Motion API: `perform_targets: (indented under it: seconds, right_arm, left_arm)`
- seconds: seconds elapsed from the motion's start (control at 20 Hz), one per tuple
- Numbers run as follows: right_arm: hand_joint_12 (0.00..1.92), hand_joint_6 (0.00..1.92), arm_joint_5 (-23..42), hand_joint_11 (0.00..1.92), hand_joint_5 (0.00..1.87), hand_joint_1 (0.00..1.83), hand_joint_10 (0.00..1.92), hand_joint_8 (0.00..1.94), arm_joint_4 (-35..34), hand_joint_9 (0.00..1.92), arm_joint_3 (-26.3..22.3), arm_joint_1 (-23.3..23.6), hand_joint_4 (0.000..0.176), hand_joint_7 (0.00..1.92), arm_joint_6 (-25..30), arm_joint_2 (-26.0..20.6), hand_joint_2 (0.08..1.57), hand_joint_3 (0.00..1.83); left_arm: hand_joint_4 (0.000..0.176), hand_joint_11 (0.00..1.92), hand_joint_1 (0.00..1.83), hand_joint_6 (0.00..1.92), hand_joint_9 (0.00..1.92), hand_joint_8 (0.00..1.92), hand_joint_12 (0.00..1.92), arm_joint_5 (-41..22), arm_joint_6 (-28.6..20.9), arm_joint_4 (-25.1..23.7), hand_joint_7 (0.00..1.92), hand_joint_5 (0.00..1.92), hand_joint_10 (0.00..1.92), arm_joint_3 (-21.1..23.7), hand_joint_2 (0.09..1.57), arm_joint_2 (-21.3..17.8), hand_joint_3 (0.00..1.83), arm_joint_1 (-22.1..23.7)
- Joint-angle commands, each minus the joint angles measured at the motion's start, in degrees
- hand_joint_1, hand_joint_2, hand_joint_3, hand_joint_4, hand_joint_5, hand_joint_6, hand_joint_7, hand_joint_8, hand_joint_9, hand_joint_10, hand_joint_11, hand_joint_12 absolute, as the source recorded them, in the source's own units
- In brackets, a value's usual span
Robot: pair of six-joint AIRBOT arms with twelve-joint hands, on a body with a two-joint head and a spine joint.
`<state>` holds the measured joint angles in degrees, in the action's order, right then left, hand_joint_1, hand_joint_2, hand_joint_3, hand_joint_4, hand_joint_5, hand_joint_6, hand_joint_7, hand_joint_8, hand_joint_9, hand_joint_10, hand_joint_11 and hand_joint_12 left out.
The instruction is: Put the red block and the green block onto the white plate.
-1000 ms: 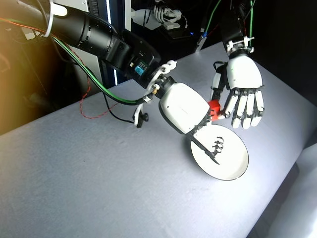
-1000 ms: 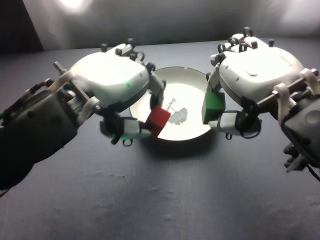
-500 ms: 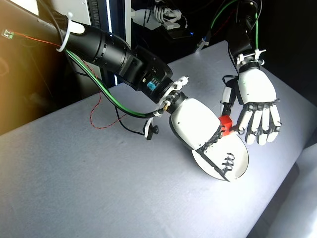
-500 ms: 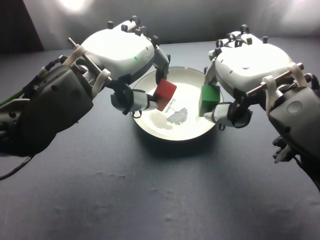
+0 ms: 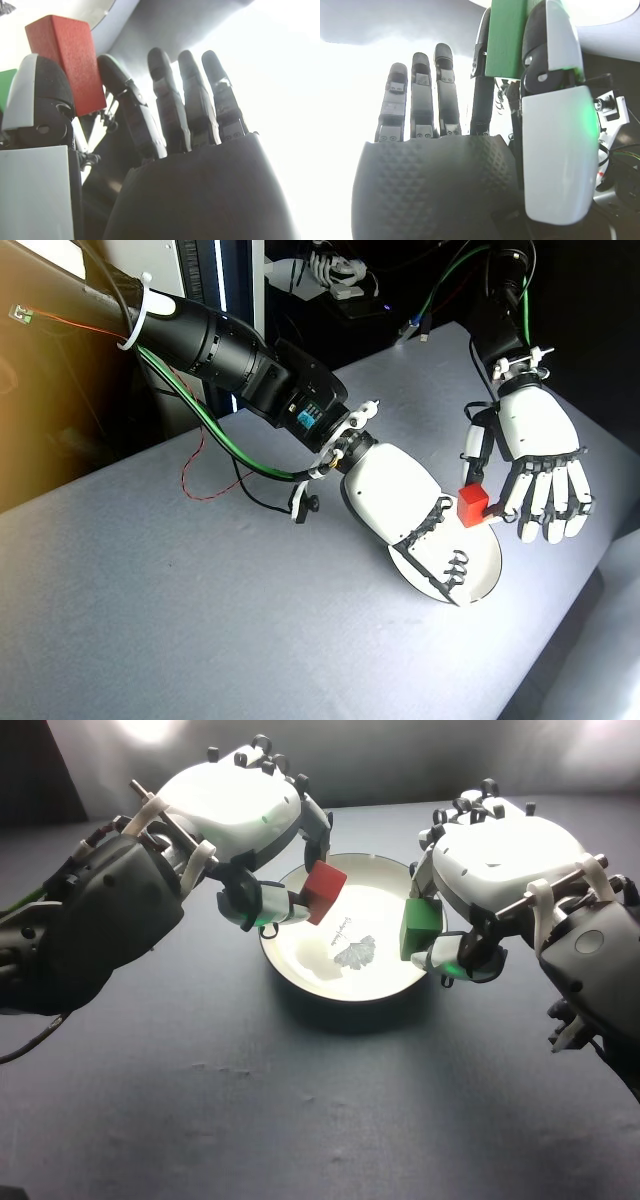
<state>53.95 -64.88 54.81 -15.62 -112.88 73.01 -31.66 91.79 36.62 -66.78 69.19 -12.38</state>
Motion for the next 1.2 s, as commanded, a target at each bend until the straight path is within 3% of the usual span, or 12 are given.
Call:
perform_targets:
  seconds: [0.0, 0.1, 0.15, 0.25, 0.3, 0.35, 0.4, 0.45, 0.5, 0.55, 0.65, 1.15]
  right_arm:
    - [0.18, 0.88, 4.1, 0.00, 1.04, 1.08, 0.00, 0.00, 4.3, 0.21, 0.2, 0.1, 0.061, 0.37, 0.3, -0.6, 1.09, 0.00]
    - [0.21, 0.89, 4.0, 0.00, 1.04, 1.07, 0.00, 0.00, 4.3, 0.21, 0.3, -0.1, 0.092, 0.38, 0.3, -0.6, 1.09, 0.00]
    - [0.19, 0.89, 4.0, 0.00, 1.04, 1.07, 0.00, 0.00, 4.3, 0.21, 0.4, -0.2, 0.079, 0.37, 0.3, -0.6, 1.09, 0.00]
    - [0.14, 0.89, 3.9, 0.00, 1.04, 1.08, 0.00, 0.00, 4.3, 0.20, 0.4, -0.3, 0.056, 0.38, 0.3, -0.6, 1.09, 0.00]
    - [0.13, 0.88, 3.9, 0.00, 1.04, 1.08, 0.01, 0.00, 4.3, 0.20, 0.4, -0.4, 0.053, 0.38, 0.3, -0.6, 1.09, 0.00]
    - [0.13, 0.88, 3.9, 0.00, 1.04, 1.08, 0.01, 0.00, 4.3, 0.20, 0.4, -0.4, 0.053, 0.38, 0.3, -0.6, 1.09, 0.00]
    - [0.18, 0.96, 3.9, 0.00, 0.99, 1.05, 0.00, 0.00, 4.3, 0.20, 0.4, -0.4, 0.112, 0.38, 0.3, -0.6, 1.10, 0.00]
    - [0.17, 0.45, 3.9, 0.00, 0.80, 0.97, 0.00, 0.00, 4.3, 0.21, 0.4, -0.4, 0.093, 0.38, 0.3, -0.6, 1.01, 0.00]
    - [0.16, 0.10, 3.9, 0.00, 0.82, 0.94, 0.01, 0.00, 4.3, 0.18, 0.4, -0.4, 0.084, 0.37, 0.3, -0.6, 0.95, 0.00]
    - [0.15, 0.04, 3.9, 0.00, 0.84, 0.94, 0.00, 0.00, 4.3, 0.18, 0.4, -0.4, 0.084, 0.36, 0.3, -0.6, 0.94, 0.00]
    - [0.10, 0.00, 3.9, 0.00, 0.80, 0.91, 0.00, 0.00, 4.3, 0.18, 0.4, -0.4, 0.094, 0.35, 0.3, -0.6, 0.89, 0.00]
    - [0.04, 0.01, 3.3, 0.00, 0.52, 0.76, 0.00, 0.00, 4.3, 0.06, 0.4, 0.4, 0.117, 0.22, 0.3, -1.5, 0.85, 0.00]
  left_arm:
    - [0.114, 0.00, 1.05, 0.94, 0.30, 0.00, 0.78, -6.1, 0.0, -1.9, 0.61, 1.01, 0.22, -0.4, 1.10, -0.2, 0.00, 0.6]
    - [0.125, 0.00, 1.04, 0.96, 0.29, 0.00, 0.80, -6.1, 0.0, -2.0, 0.60, 0.99, 0.23, -0.5, 1.11, -0.1, 0.00, 0.6]
    - [0.091, 0.00, 1.06, 0.94, 0.29, 0.00, 0.81, -6.1, 0.0, -2.0, 0.60, 1.00, 0.24, -0.5, 1.10, -0.1, 0.00, 0.5]
    - [0.079, 0.00, 1.06, 0.94, 0.29, 0.00, 0.79, -6.2, -0.1, -2.2, 0.60, 1.01, 0.25, -0.4, 1.10, 0.0, 0.00, 0.4]
    - [0.108, 0.00, 1.04, 0.96, 0.28, 0.00, 0.77, -6.3, -0.2, -2.3, 0.60, 0.99, 0.26, -0.4, 1.11, 0.0, 0.00, 0.3]
    - [0.108, 0.00, 1.04, 0.96, 0.28, 0.00, 0.77, -6.5, -0.3, -2.3, 0.60, 0.99, 0.26, -0.3, 1.11, 0.0, 0.00, 0.1]
    - [0.154, 0.00, 1.01, 1.02, 0.27, 0.00, 0.78, -6.7, -0.3, -2.3, 0.59, 0.95, 0.26, -0.2, 1.12, 0.0, 0.00, 0.0]
    - [0.172, 0.00, 0.96, 1.17, 0.25, 0.00, 0.76, -6.9, -0.4, -2.3, 0.58, 0.85, 0.24, -0.2, 1.17, 0.0, 0.01, -0.2]
    - [0.078, 0.00, 0.78, 0.20, 0.24, 0.01, 0.65, -6.9, -0.4, -2.3, 0.52, 0.76, 0.18, -0.2, 1.13, 0.0, 0.00, -0.2]
    - [0.075, 0.00, 0.77, 0.07, 0.25, 0.00, 0.65, -6.9, -0.5, -2.5, 0.52, 0.79, 0.15, -0.2, 1.13, 0.0, 0.00, -0.3]
    - [0.089, 0.00, 0.61, 0.00, 0.23, 0.00, 0.61, -7.0, -0.6, -2.6, 0.44, 0.68, 0.11, -0.2, 1.13, 0.0, 0.00, -0.5]
    - [0.049, 0.00, 0.49, 0.00, 0.21, 0.00, 0.52, -7.3, -1.3, -3.0, 0.38, 0.50, 0.03, 1.8, 1.07, -1.6, 0.00, -1.1]
